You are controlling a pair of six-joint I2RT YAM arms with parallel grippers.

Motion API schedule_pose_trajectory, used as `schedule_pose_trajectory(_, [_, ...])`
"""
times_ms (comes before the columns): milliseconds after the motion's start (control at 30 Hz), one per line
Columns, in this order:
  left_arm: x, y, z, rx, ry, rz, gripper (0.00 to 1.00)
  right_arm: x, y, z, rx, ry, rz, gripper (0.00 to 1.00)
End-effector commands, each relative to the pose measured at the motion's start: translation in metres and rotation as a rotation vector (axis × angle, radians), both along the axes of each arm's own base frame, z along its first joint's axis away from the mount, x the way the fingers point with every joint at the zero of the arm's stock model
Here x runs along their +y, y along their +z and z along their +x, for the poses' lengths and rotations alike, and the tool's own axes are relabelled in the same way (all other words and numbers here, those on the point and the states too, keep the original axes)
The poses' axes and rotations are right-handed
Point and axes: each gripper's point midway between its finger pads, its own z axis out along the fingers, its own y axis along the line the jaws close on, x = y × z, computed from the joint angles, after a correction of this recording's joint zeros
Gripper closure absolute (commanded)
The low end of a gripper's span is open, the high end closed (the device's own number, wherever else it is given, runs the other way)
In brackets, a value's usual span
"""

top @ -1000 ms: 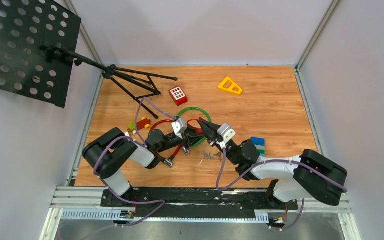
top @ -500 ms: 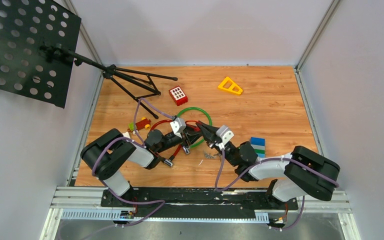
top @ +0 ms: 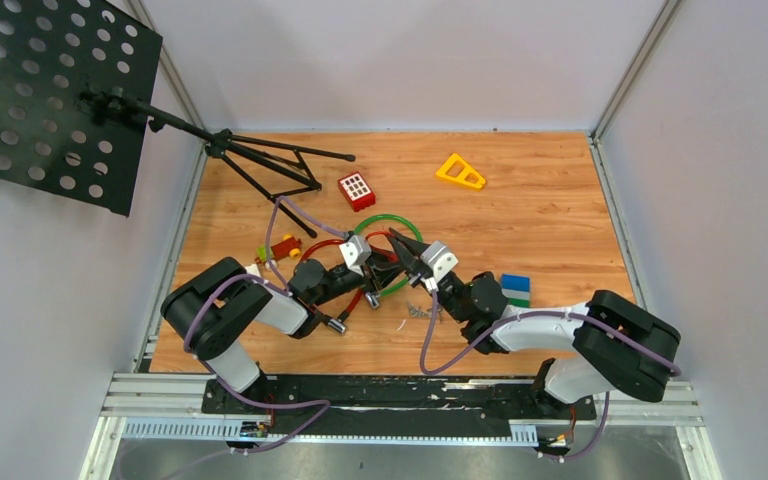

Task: Lock with the key
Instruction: Lock the lock.

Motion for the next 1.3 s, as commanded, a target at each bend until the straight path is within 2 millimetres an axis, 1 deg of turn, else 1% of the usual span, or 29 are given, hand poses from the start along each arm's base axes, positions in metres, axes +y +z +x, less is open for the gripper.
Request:
schedule_pose_trajectory(0, [-0.002, 0.039, -0.005, -0.142, -0.024, -0.087, 1.00, 0.007, 0.011, 0.000, -0.026, 0.023, 0.023, 1.00])
schedule_pose_trajectory(100, [-0.004, 0.037, -0.005, -0.139, -0.030, -0.083, 1.00, 0.009, 0.015, -0.001, -0.037, 0.031, 0.033, 1.00])
schedule_pose_trajectory(267, [-0.005, 0.036, -0.005, -0.136, -0.035, -0.081, 1.00, 0.011, 0.028, -0.003, -0.061, 0.043, 0.026, 1.00])
schedule_pose_trajectory(400, [-0.005, 0.036, -0.005, -0.136, -0.035, -0.080, 1.00, 0.011, 0.038, -0.006, -0.080, 0.056, 0.023, 1.00])
schedule_pose_trajectory(500, [-0.005, 0.035, -0.005, -0.135, -0.037, -0.080, 1.00, 0.010, 0.042, -0.006, -0.084, 0.053, 0.021, 1.00])
schedule_pose_trajectory(867, [-0.004, 0.035, -0.005, -0.137, -0.031, -0.078, 1.00, 0.011, 0.017, -0.003, -0.034, 0.060, 0.011, 1.00])
schedule_pose_trajectory(1000, [-0.003, 0.035, -0.004, -0.139, -0.023, -0.077, 1.00, 0.008, 0.009, -0.004, -0.020, 0.057, 0.012, 1.00])
schedule_pose_trajectory(1267, [-0.003, 0.034, -0.003, -0.136, -0.020, -0.076, 1.00, 0.002, 0.003, -0.006, -0.007, 0.048, 0.004, 1.00])
